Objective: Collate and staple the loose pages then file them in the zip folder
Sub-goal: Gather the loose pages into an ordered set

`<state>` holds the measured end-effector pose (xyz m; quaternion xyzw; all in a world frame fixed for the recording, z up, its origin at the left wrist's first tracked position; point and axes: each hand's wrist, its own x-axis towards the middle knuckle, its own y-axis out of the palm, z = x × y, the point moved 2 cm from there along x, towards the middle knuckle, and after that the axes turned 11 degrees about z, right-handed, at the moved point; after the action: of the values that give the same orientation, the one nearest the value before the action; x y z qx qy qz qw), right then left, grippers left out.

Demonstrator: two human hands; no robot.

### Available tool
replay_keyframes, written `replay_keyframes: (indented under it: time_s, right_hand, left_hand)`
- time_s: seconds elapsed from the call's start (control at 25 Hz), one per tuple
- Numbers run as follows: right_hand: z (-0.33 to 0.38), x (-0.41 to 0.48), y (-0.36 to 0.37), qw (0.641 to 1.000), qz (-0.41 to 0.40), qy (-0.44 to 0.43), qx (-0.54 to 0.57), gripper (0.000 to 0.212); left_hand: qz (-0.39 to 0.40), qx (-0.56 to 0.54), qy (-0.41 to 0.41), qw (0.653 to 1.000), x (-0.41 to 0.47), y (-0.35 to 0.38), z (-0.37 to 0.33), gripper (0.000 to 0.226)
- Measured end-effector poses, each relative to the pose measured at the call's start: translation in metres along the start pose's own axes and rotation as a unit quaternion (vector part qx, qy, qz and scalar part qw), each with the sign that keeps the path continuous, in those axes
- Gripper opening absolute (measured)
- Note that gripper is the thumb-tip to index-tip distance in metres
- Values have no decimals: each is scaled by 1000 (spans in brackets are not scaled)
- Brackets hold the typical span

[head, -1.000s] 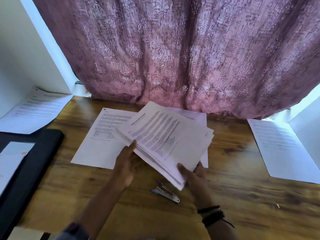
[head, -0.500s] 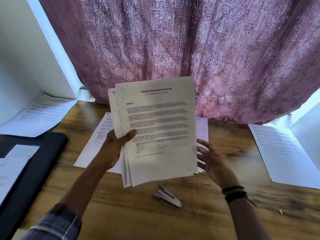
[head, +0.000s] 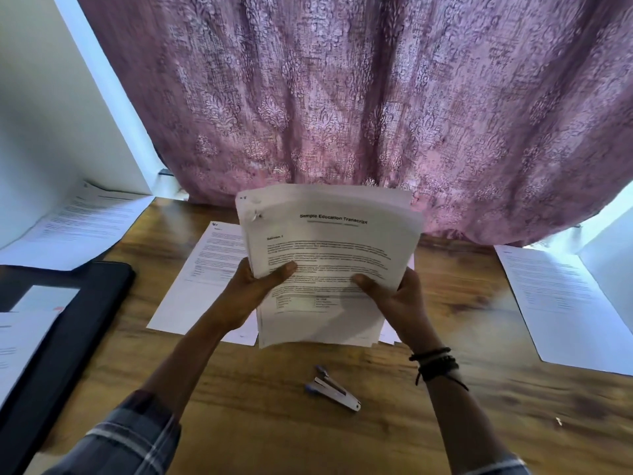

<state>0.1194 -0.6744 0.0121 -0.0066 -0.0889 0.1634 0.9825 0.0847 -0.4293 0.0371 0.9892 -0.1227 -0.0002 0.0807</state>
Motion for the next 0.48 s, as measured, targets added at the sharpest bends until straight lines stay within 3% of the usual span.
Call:
replay_keyframes:
  time_s: [0.24,0.36,0.48]
  right_hand:
    - [-8,-7,-1,1000,5,-26,-10,43]
    - [-17,-16,2,1000,-5,-4,-13,38]
    - [-19,-21,3,1000,-3,-18,-15,38]
  left_hand:
    - [10,32,-9,999,-4,-4,7,39]
    - [-13,28,-10,999,-9,-4,18,58]
    - [-34,9,4,999,-12,-1,24,54]
